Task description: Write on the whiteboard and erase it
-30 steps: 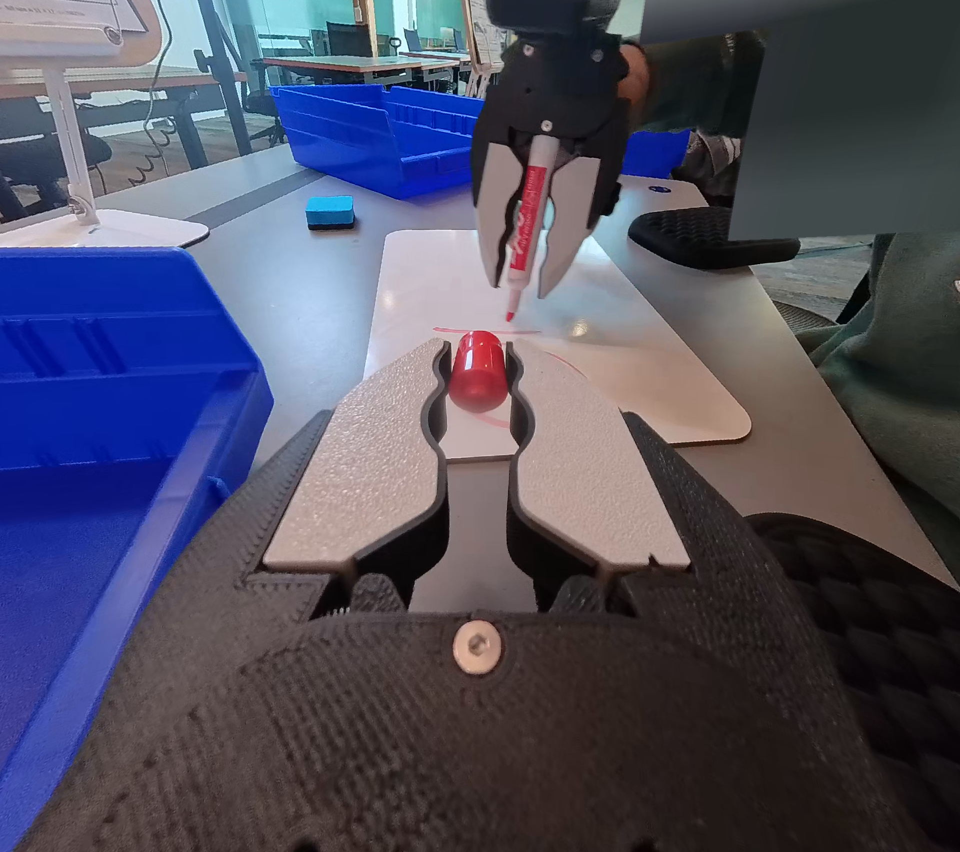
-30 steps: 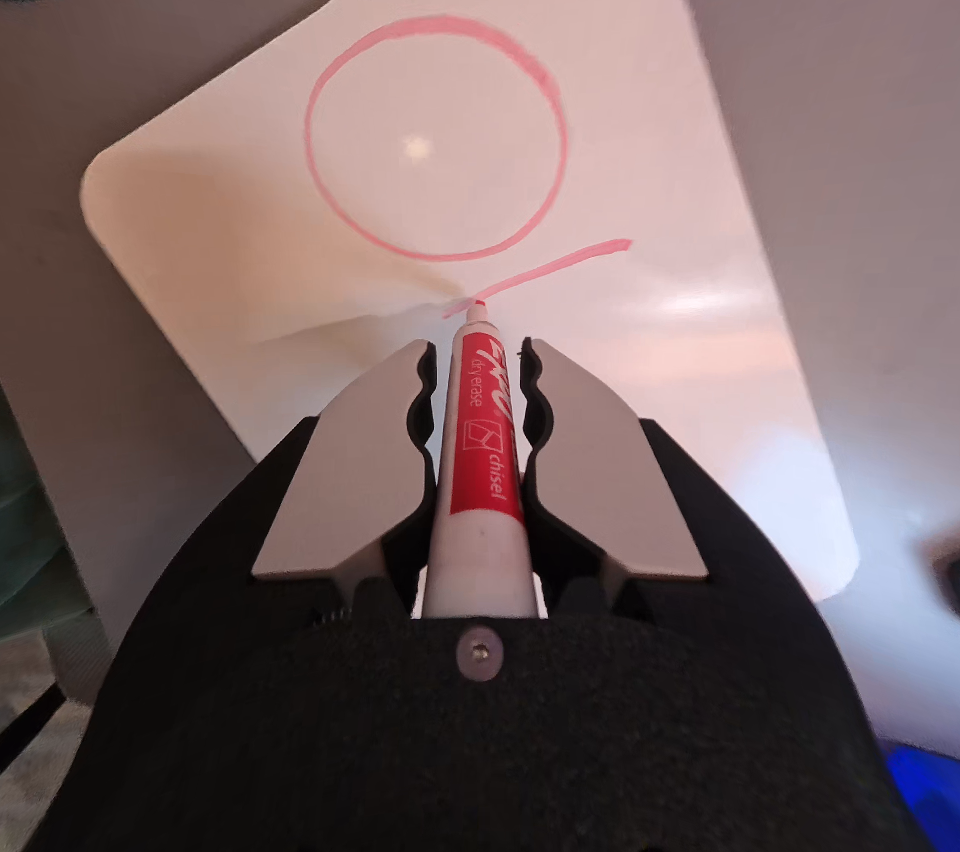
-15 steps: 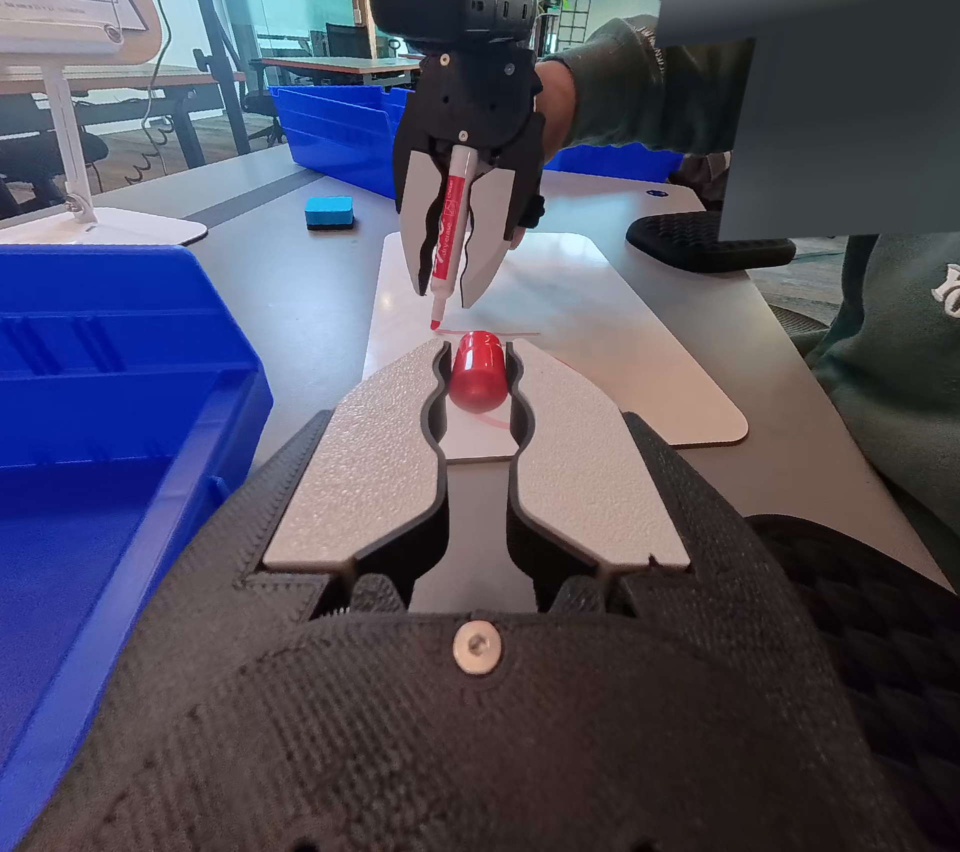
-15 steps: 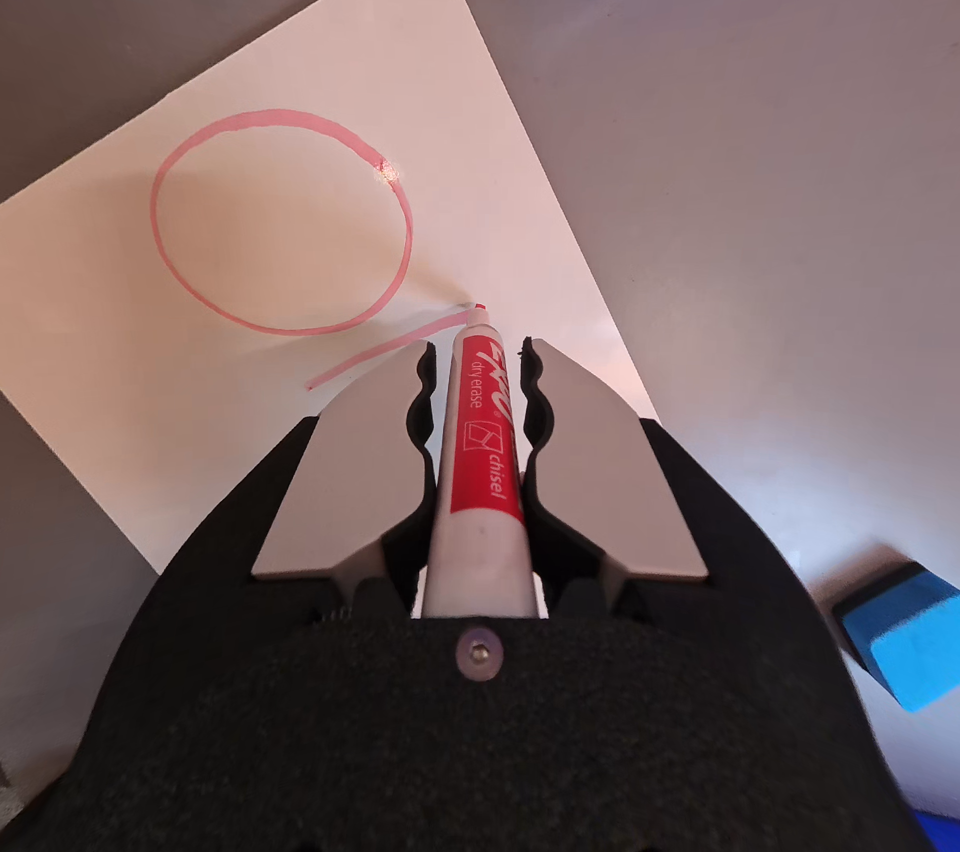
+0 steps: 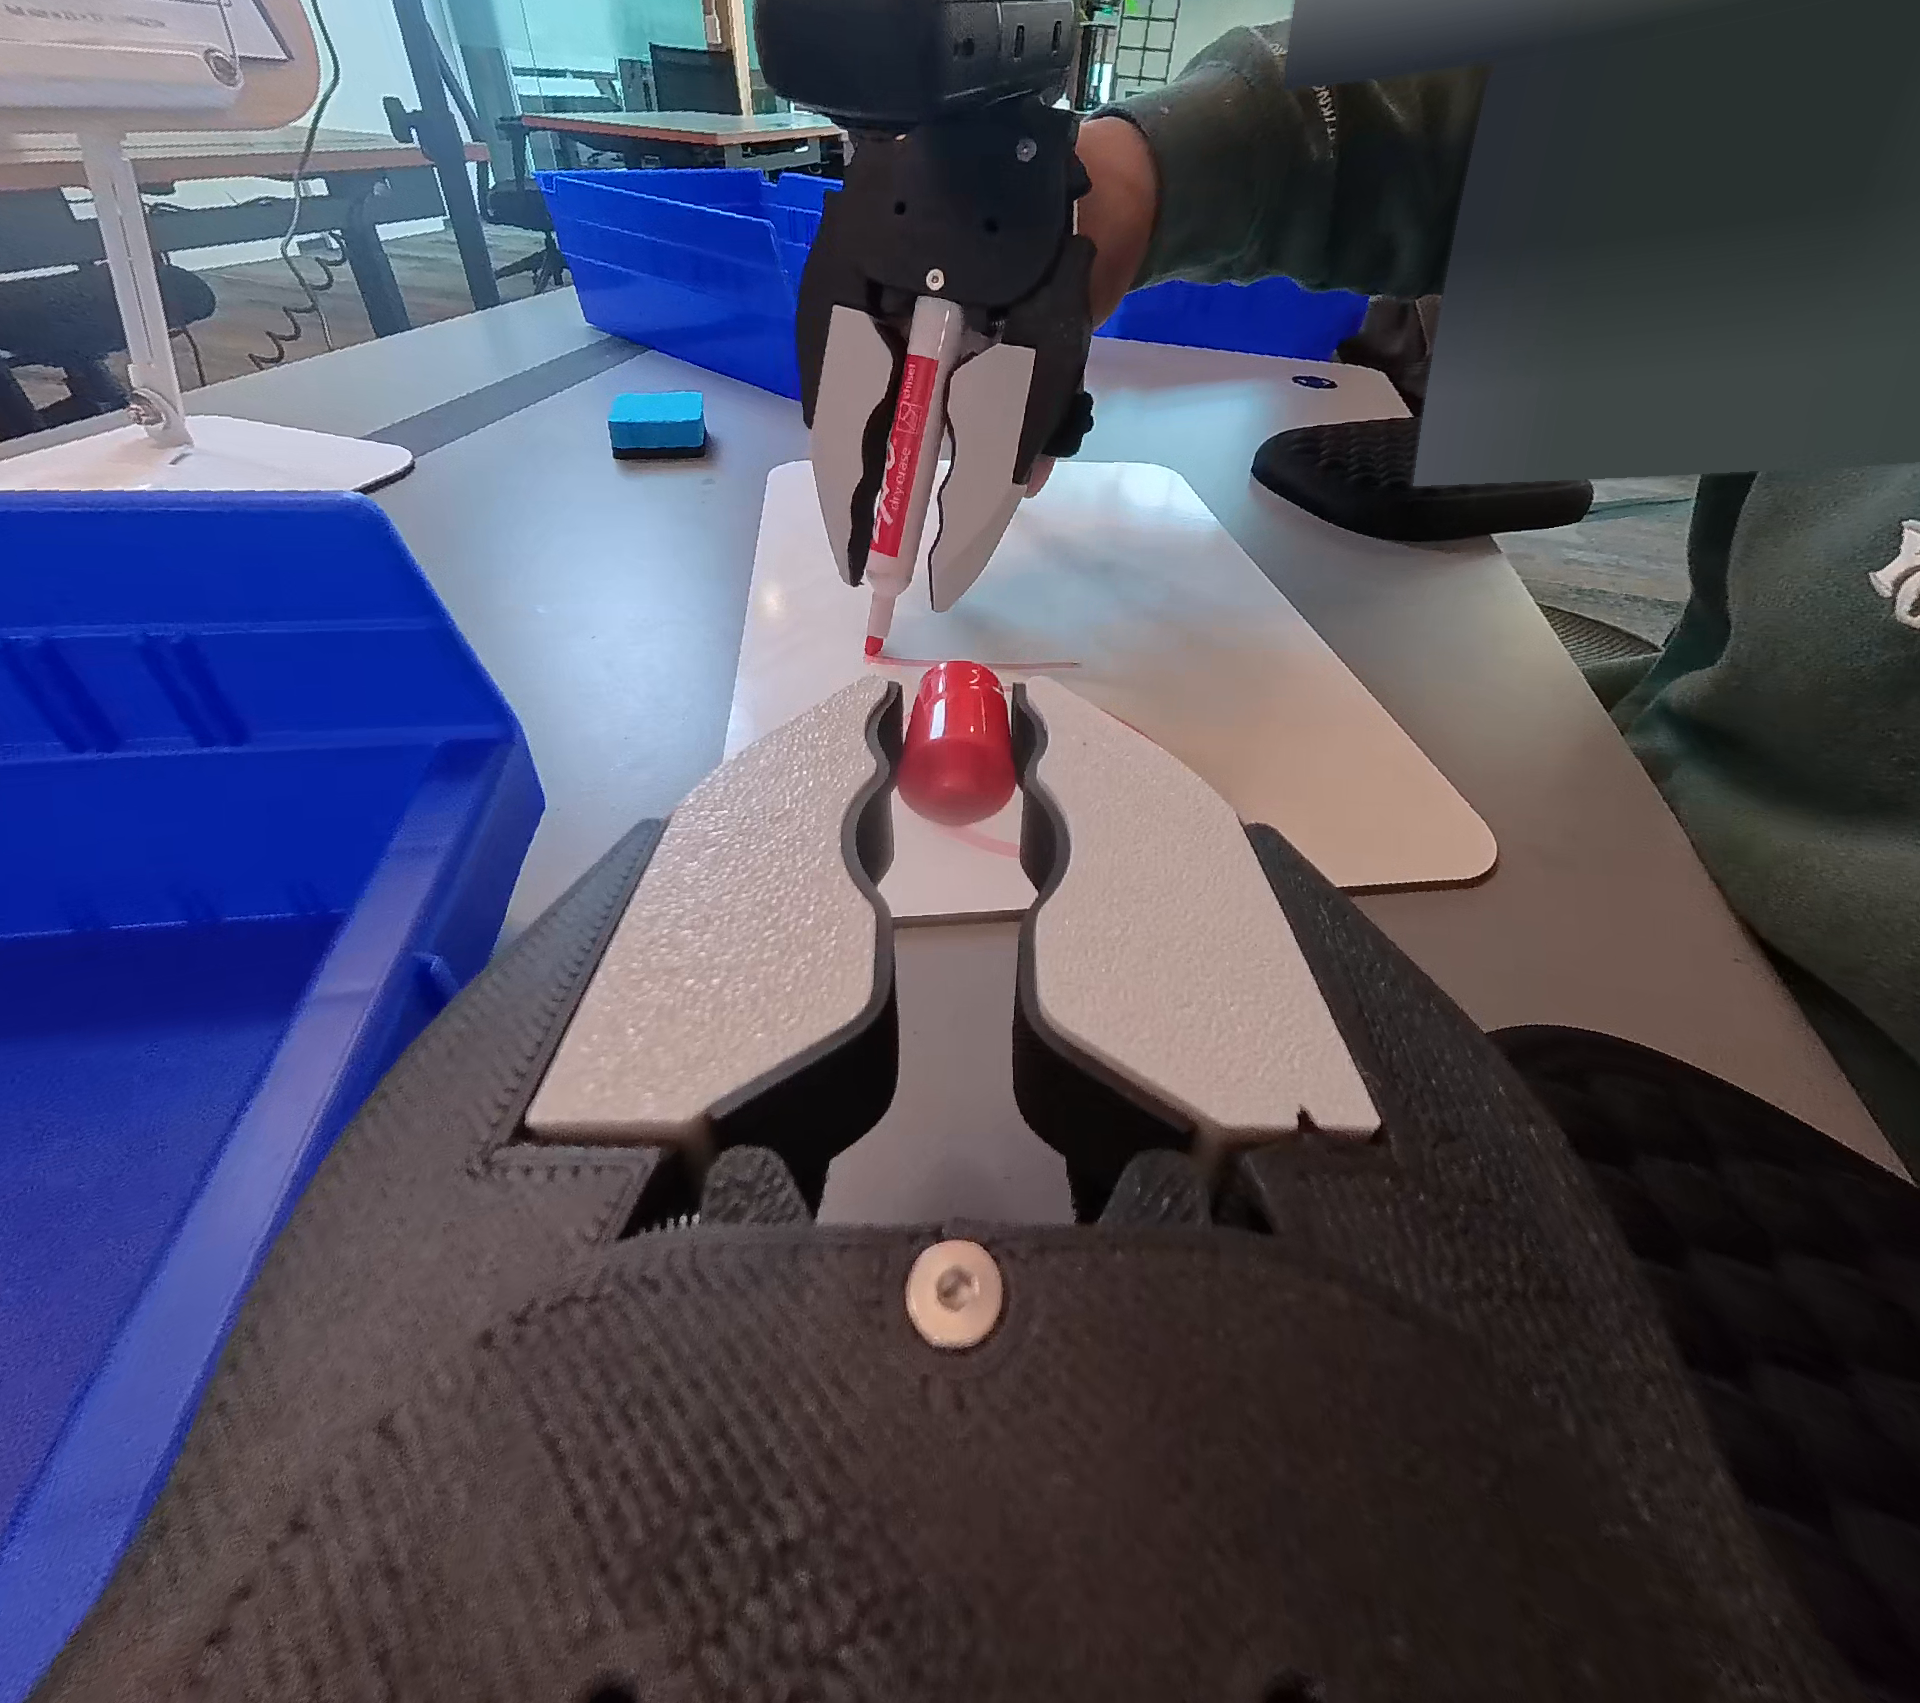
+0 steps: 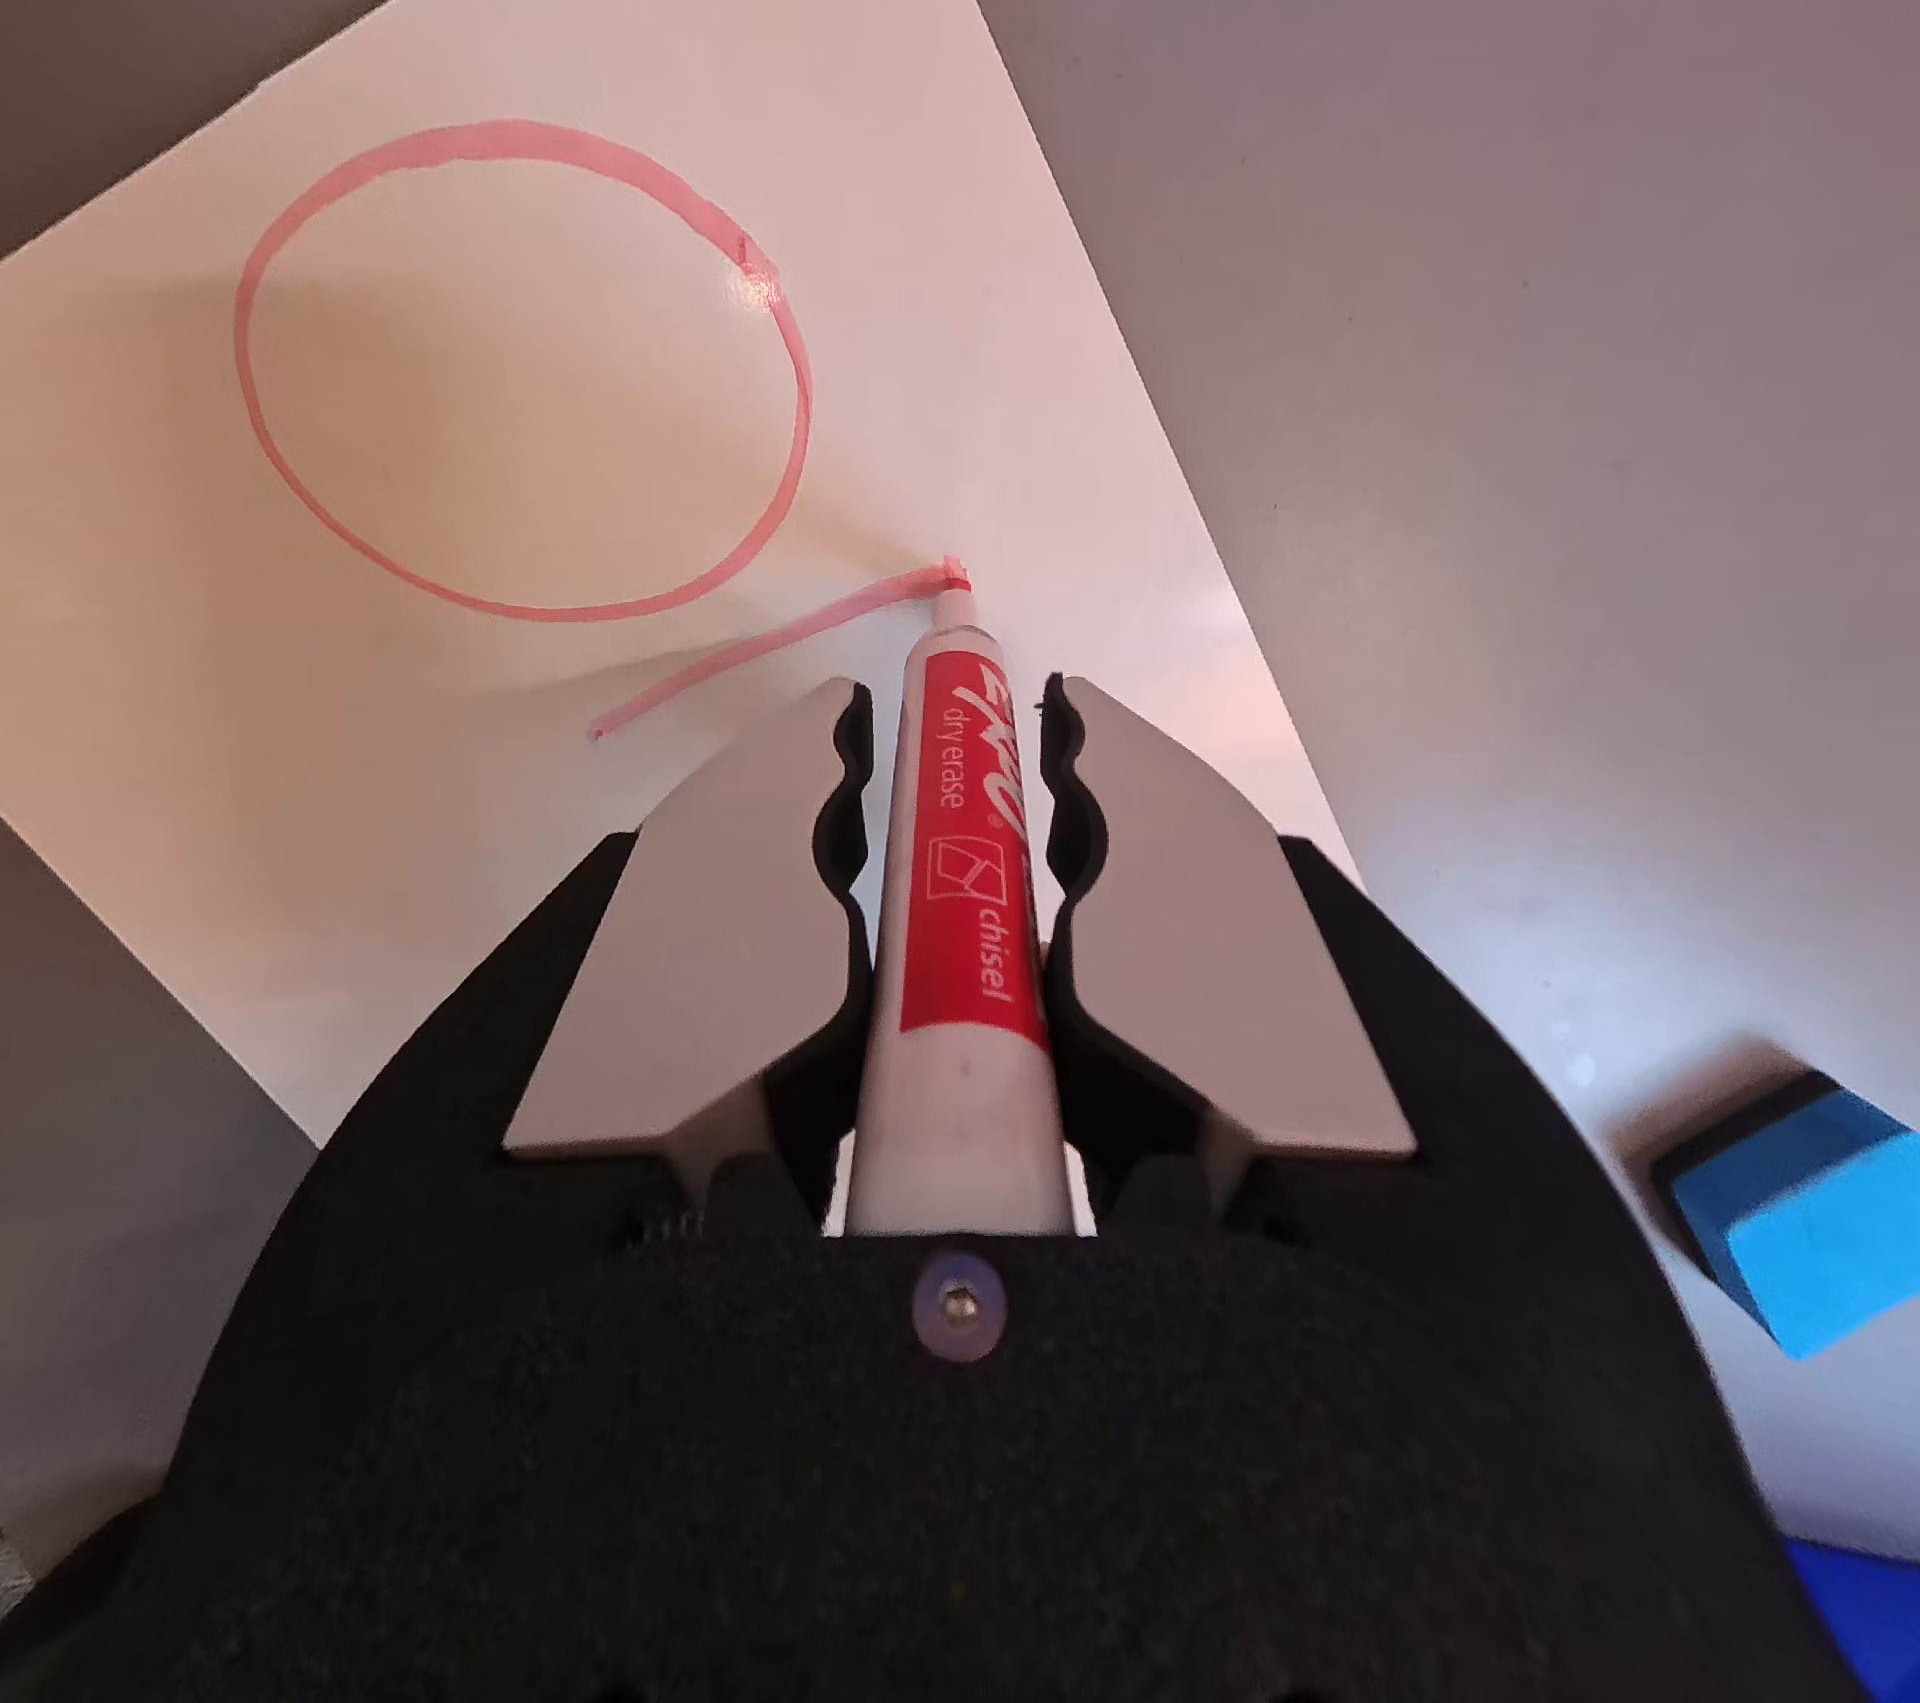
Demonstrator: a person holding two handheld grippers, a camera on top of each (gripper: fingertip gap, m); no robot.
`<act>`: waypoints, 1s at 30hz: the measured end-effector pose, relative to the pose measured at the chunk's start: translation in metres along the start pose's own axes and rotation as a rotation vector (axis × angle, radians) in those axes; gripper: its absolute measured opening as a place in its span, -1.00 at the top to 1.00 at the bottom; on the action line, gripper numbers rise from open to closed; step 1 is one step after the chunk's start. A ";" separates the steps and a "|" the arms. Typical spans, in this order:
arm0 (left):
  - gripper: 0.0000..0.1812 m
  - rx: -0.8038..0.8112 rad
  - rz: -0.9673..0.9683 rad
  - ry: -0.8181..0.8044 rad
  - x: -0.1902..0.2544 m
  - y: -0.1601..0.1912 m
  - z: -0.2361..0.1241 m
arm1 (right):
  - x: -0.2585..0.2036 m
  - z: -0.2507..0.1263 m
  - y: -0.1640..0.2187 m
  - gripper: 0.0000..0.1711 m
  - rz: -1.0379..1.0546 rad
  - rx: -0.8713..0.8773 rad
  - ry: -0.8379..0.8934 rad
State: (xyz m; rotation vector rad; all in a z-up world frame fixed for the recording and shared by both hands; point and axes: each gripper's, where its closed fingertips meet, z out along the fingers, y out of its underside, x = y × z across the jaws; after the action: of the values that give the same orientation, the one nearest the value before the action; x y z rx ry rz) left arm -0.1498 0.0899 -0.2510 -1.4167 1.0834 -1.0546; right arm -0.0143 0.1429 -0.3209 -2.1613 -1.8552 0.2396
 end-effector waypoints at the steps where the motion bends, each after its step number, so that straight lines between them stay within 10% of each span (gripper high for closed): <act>1: 0.78 0.000 -0.001 0.000 0.000 0.000 0.000 | 0.000 0.000 0.001 0.62 0.003 -0.001 0.001; 30: 0.78 0.001 -0.008 -0.003 -0.001 0.000 -0.002 | 0.023 -0.014 0.044 0.62 0.084 -0.052 0.070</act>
State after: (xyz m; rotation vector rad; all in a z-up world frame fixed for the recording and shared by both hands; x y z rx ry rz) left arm -0.1521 0.0909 -0.2507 -1.4226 1.0755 -1.0582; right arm 0.0346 0.1584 -0.3203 -2.2554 -1.7535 0.1326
